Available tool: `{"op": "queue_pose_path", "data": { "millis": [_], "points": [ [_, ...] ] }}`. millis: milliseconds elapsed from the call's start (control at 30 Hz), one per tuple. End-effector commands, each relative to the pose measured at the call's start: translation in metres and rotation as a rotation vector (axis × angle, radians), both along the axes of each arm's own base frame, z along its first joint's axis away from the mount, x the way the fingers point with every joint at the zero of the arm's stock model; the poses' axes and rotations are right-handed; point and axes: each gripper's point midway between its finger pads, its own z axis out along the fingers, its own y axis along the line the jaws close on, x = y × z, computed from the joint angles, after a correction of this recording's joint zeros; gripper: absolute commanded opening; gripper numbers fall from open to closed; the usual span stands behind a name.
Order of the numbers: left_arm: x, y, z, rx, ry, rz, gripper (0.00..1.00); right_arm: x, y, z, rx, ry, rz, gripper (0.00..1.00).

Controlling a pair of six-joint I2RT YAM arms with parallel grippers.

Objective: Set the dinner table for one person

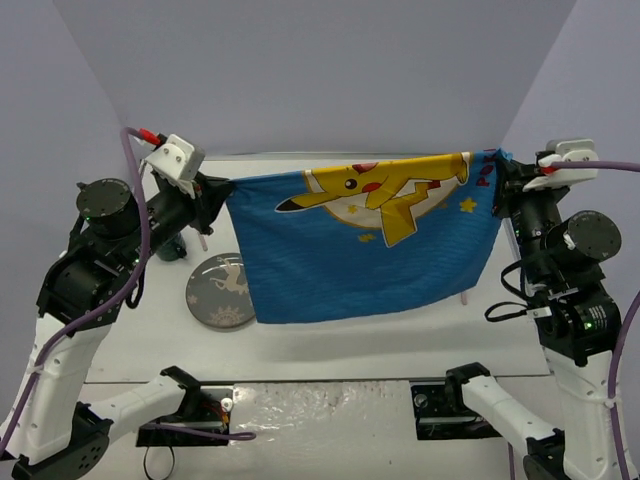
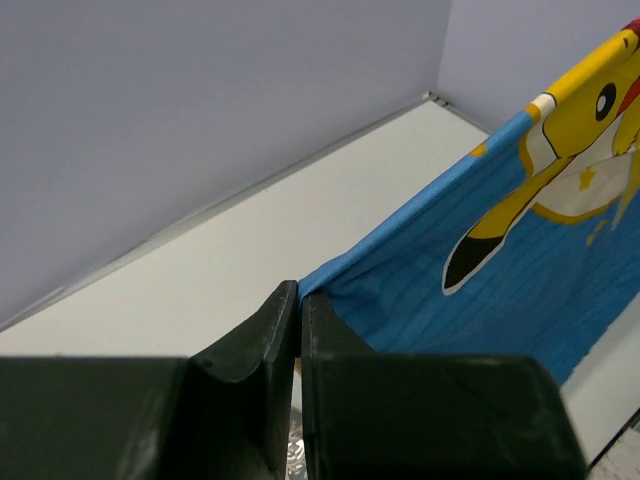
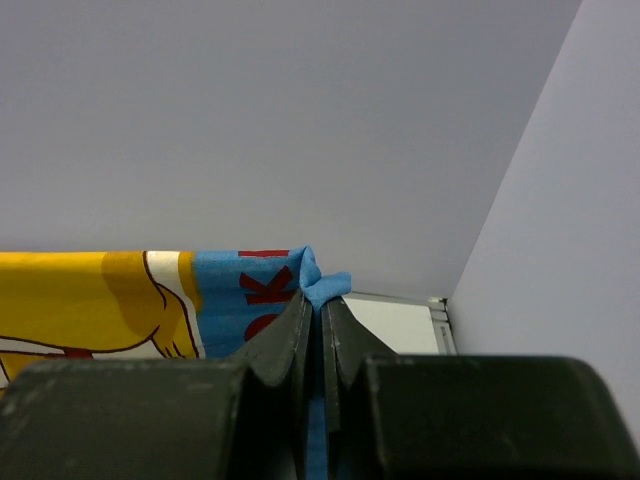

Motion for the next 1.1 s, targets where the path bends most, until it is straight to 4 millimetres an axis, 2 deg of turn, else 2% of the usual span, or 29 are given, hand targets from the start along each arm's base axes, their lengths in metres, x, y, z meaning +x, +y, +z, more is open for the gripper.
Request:
{"op": "queue_pose_path", "data": {
  "millis": [0, 200, 367, 600, 733, 767, 833, 933, 1000, 1067],
  "points": [
    [0.025, 0.0, -0.007, -0.013, -0.014, 0.06, 0.0, 0.018, -0.02, -0.013, 0.015, 0.016, -0.129, 0.0],
    [0.047, -0.004, -0.02, -0.005, 0.019, 0.105, 0.0, 0.04, -0.012, -0.042, 0.016, 0.091, -0.118, 0.0],
    [0.045, 0.0, -0.015, -0.021, -0.008, 0.122, 0.0, 0.039, -0.012, -0.044, 0.016, 0.093, -0.114, 0.0],
    [0.028, 0.002, -0.036, -0.017, 0.002, 0.087, 0.0, 0.018, -0.015, -0.062, 0.025, 0.093, -0.102, 0.0],
    [0.019, -0.001, -0.07, 0.01, 0.03, 0.052, 0.0, 0.0, -0.016, -0.075, 0.032, 0.086, -0.09, 0.0],
    [0.015, -0.001, -0.073, 0.012, 0.036, 0.042, 0.0, -0.005, -0.017, -0.075, 0.038, 0.077, -0.086, 0.0],
    [0.003, -0.002, -0.077, 0.016, 0.042, 0.011, 0.0, -0.016, -0.019, -0.069, 0.046, 0.053, -0.08, 0.0],
    [-0.009, 0.0, -0.072, 0.015, 0.025, -0.017, 0.0, -0.029, -0.02, -0.061, 0.045, 0.043, -0.07, 0.0],
    [-0.01, 0.001, -0.071, 0.017, 0.027, -0.014, 0.0, -0.028, -0.019, -0.06, 0.033, 0.058, -0.066, 0.0],
    [-0.004, 0.0, -0.073, 0.02, 0.042, 0.005, 0.0, -0.019, -0.016, -0.067, 0.027, 0.093, -0.059, 0.0]
  ]
}}
